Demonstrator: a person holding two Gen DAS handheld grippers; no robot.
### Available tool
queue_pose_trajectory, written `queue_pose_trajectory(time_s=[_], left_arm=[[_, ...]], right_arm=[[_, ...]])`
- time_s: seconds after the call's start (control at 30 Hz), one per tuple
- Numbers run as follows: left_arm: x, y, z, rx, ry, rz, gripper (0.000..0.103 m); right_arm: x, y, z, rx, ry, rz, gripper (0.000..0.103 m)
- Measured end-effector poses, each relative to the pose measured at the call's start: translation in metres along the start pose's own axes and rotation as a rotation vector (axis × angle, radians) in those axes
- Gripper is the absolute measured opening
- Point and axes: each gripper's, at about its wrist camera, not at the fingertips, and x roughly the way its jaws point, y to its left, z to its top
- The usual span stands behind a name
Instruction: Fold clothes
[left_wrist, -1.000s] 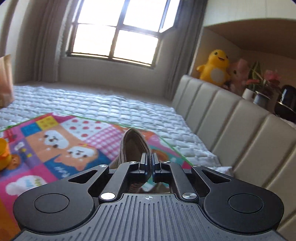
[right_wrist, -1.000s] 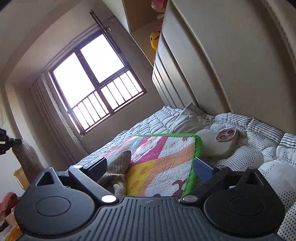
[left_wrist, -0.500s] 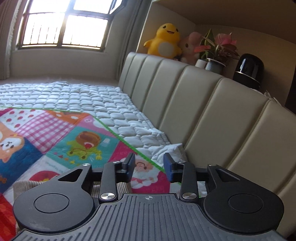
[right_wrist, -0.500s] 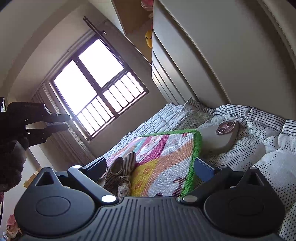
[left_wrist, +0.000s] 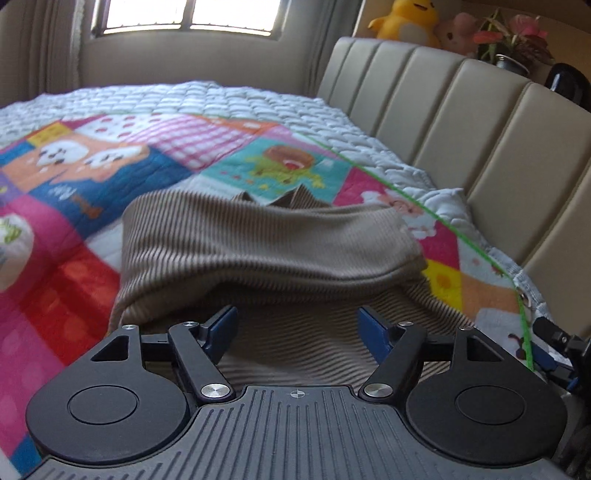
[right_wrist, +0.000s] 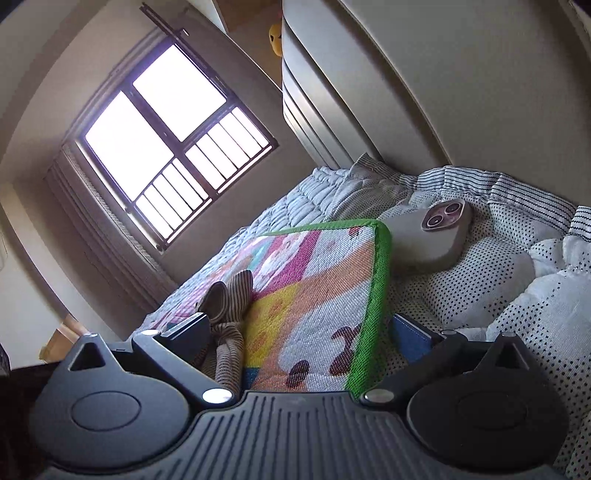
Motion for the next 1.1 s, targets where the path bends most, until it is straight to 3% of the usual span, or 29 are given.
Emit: queue_pose_trajectory(time_s=[0.13,0.3,0.5,0.63,0.73,0.83,0.9,1.0,1.1], left_arm=[[-0.003,0.023,-0.012,-0.051,0.008,-0.017,0.079],[-0.02,0.026,-0.01,-0.015,-0.092,-0.034,0.096],[-0.034,0.029,0.021,0.022,-0.24,-0.064,0.102],[-0.039,0.044,0.031,0.049,-0.294,-0.036,0.103],[-0.038,0.067,0.026,0.025,-0.278,-0.061,0.103],[-0.032,0.088,0.019,-0.009,-0.227,-0.115,0.103],[-0.024,0.093,0.014,0.01,-0.196,-0.086,0.103],[-0.014,0.098,0.011,0.025,-0.152,-0.052,0.103],[-0.007,0.097,0.009,0.044,-0.13,-0.04,0.103]], right_arm=[[0.007,0.006,0.002,-0.03,0.052,-0.023,0.103],[0.013,0.009,0.005,-0.043,0.104,-0.056,0.103],[0.022,0.021,0.007,-0.12,0.177,-0.119,0.103],[0.024,0.056,0.015,-0.303,0.177,-0.199,0.102],[0.035,0.094,0.023,-0.478,0.181,-0.26,0.093],[0.053,0.131,0.03,-0.653,0.189,-0.302,0.072],[0.066,0.155,0.033,-0.795,0.182,-0.331,0.061],[0.085,0.182,0.045,-0.825,0.169,-0.311,0.06],[0.097,0.21,0.049,-0.947,0.105,-0.356,0.06]])
